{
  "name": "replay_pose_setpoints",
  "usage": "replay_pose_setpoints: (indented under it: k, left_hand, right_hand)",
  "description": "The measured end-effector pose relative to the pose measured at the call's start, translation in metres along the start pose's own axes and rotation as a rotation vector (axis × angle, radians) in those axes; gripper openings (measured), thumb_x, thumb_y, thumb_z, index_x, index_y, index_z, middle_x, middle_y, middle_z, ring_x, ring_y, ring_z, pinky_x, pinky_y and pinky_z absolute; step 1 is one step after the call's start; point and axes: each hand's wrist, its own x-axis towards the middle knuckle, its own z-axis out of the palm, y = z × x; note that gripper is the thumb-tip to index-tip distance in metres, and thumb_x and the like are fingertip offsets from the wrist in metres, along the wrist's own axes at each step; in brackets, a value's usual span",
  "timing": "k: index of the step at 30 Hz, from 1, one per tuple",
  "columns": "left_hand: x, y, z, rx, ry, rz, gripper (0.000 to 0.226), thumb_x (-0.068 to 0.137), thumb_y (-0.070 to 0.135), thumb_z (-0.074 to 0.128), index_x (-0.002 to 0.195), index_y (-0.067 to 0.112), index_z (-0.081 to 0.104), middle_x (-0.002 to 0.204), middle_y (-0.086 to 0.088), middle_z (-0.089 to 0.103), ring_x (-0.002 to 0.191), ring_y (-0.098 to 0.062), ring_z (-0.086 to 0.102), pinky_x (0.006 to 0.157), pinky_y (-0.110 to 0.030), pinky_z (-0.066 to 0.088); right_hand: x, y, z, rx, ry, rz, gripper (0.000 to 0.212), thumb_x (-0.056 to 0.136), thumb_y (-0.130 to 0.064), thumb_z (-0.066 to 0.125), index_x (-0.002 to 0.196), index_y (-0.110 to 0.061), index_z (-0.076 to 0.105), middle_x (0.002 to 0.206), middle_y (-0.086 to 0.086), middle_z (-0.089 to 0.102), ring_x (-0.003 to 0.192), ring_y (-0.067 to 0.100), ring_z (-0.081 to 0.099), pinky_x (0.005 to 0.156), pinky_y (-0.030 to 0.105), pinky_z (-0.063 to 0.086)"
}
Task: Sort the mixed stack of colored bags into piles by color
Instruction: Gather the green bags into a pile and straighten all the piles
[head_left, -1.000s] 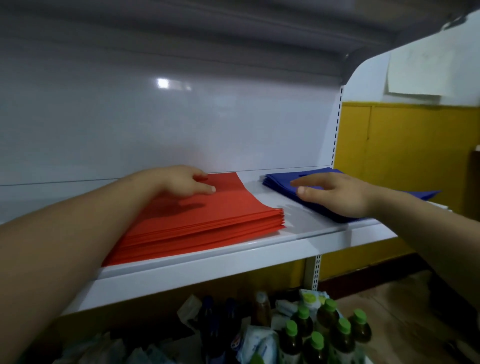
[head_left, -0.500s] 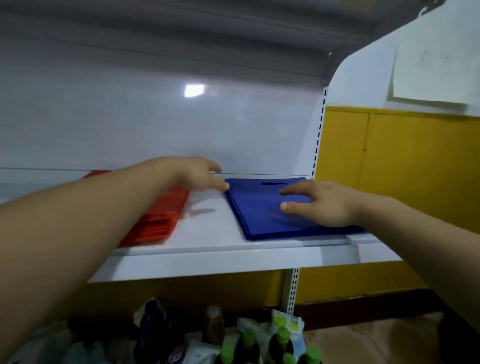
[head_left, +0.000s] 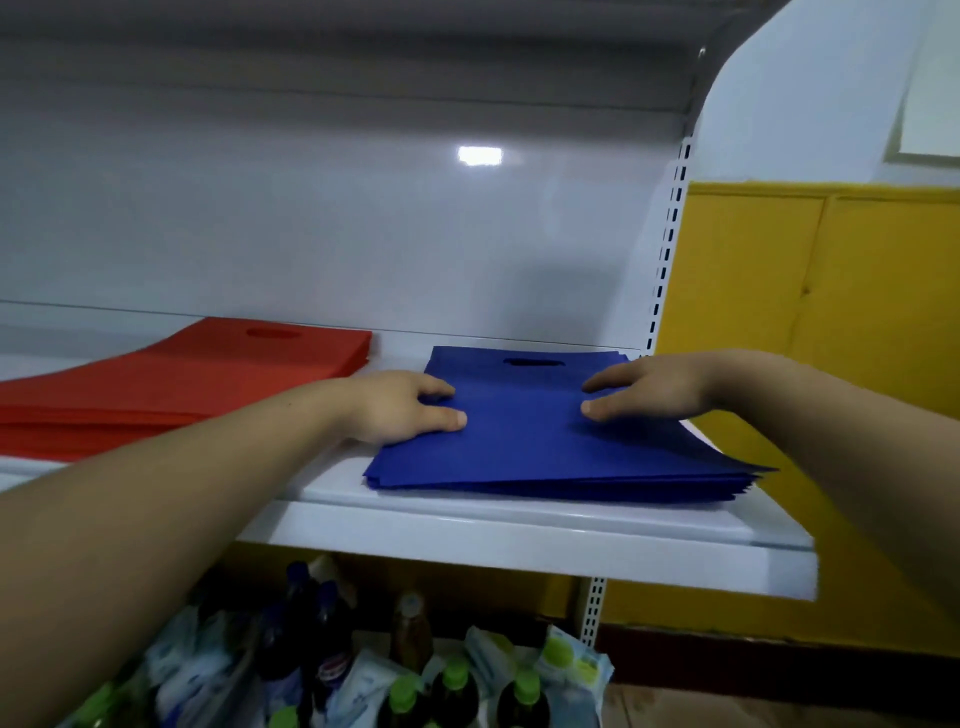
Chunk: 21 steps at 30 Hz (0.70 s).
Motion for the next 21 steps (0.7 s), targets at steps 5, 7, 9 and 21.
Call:
replay_pose_setpoints:
  k: [5,7,9,21]
  left_hand:
    - [-0.002,-0.002,0.004,-0.092,-0.001,-0.044,0.059,0.089,0.05,0.053,0.143,0.03,0.039,0.153,0.009,0.029,0.139,-0.01,0.029,0.109,-0.019,0.018]
    - [-0.001,-0.003,0.008,-0.139,0.021,-0.044,0.056,0.09,0.047,0.054,0.142,0.03,0.04,0.154,0.008,0.026,0.14,-0.009,0.026,0.107,-0.018,0.015]
    - [-0.001,-0.004,0.011,-0.164,0.04,-0.041,0.055,0.09,0.046,0.054,0.141,0.03,0.041,0.155,0.008,0.024,0.14,-0.008,0.025,0.108,-0.018,0.014]
    - [-0.024,0.006,0.013,-0.345,0.316,0.078,0.025,0.087,0.039,0.063,0.109,0.029,0.067,0.114,0.015,0.062,0.103,-0.002,0.054,0.08,-0.008,0.036]
  right_hand:
    - [0.034,0.026,0.011,-0.009,0.11,-0.052,0.067,0.09,-0.064,0.043,0.147,-0.03,0.034,0.155,-0.002,0.028,0.141,0.02,0.028,0.117,0.037,0.02]
    - [0.044,0.033,0.024,0.04,0.13,-0.083,0.069,0.089,-0.067,0.039,0.147,-0.032,0.031,0.156,-0.002,0.024,0.143,0.02,0.024,0.118,0.038,0.016]
    - [0.051,0.037,0.031,0.117,0.156,-0.108,0.066,0.091,-0.065,0.037,0.148,-0.033,0.031,0.157,-0.003,0.021,0.144,0.019,0.019,0.118,0.037,0.012]
    - [0.058,0.043,0.036,0.183,0.171,-0.101,0.063,0.091,-0.064,0.038,0.147,-0.035,0.031,0.156,-0.007,0.022,0.144,0.017,0.02,0.119,0.039,0.012]
